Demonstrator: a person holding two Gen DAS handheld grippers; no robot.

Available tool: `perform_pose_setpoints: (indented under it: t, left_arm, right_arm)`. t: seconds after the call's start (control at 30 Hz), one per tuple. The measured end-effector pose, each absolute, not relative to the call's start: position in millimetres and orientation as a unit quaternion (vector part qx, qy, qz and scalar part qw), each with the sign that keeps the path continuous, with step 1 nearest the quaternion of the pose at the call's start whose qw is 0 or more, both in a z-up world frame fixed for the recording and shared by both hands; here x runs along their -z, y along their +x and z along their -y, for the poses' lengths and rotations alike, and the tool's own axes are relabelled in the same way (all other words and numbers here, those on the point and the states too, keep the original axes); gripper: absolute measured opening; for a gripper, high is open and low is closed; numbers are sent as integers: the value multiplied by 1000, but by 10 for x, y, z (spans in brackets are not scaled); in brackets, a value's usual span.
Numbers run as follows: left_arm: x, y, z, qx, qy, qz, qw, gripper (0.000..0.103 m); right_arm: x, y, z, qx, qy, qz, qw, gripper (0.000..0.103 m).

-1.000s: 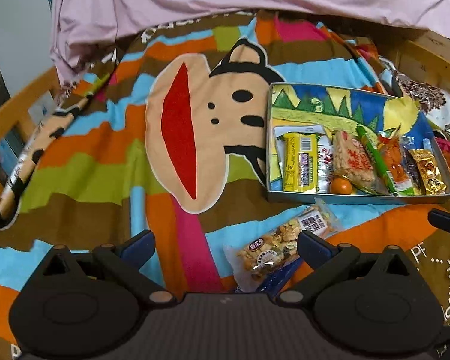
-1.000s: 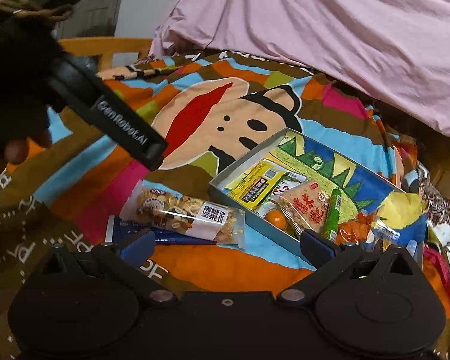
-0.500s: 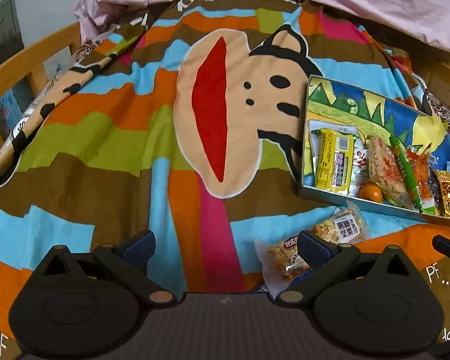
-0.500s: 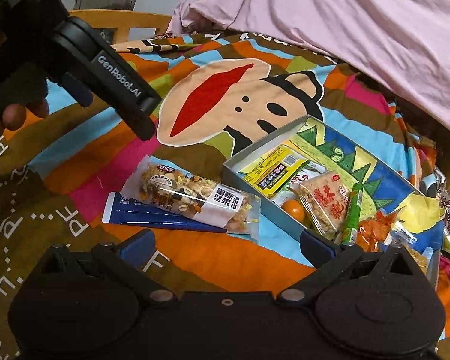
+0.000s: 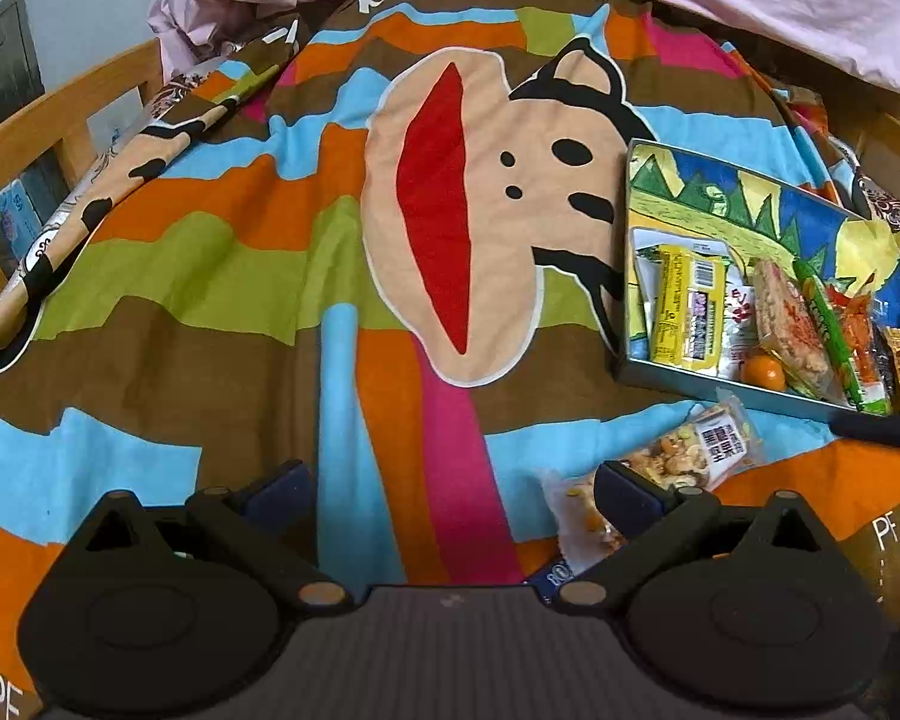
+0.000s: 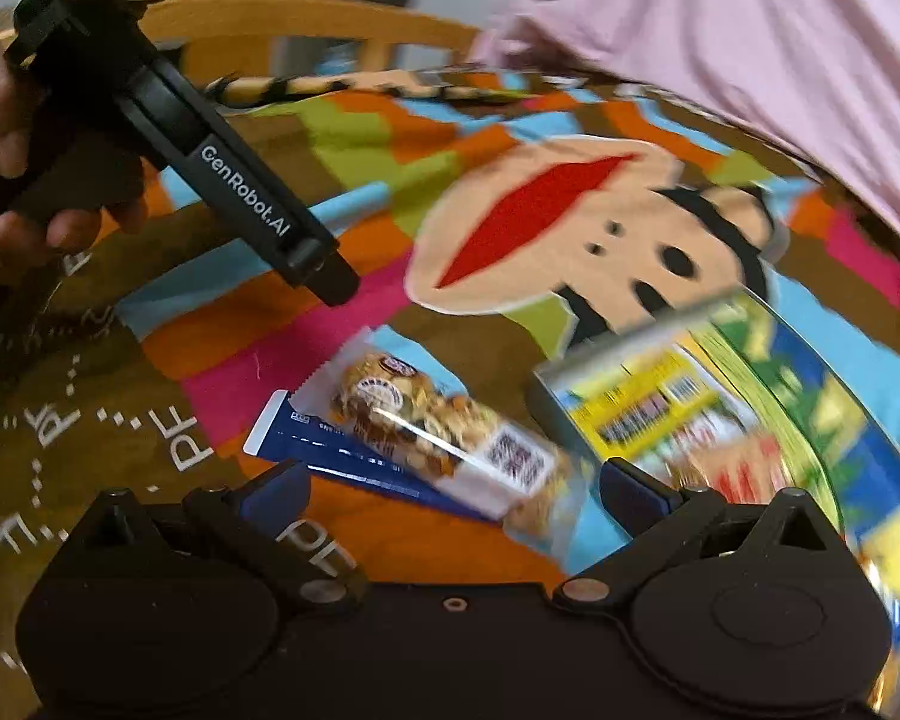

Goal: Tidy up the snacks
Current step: 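Close the right gripper on the nut bar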

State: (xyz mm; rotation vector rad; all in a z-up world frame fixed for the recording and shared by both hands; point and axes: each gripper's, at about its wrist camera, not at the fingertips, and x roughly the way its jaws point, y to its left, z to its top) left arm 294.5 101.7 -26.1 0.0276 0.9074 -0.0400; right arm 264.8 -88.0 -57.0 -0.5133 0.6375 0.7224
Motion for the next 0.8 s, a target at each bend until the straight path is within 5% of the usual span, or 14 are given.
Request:
perform_pose_setpoints:
  t: [0.4,0.53,0.8]
  left_arm:
    - [555,3107,-1076,18,23,-454,891,103]
    - [597,3130,-1090,21,19,-455,890,103]
    - [597,3113,-1037,35,31,-450,892,103]
  right_arm:
    - [721,3383,490,-455,-307,-368,750,101]
    - [815,3477,466,-462,-299,-402,732,82]
    - [819,3403,708,-428,-277,-422,750,62]
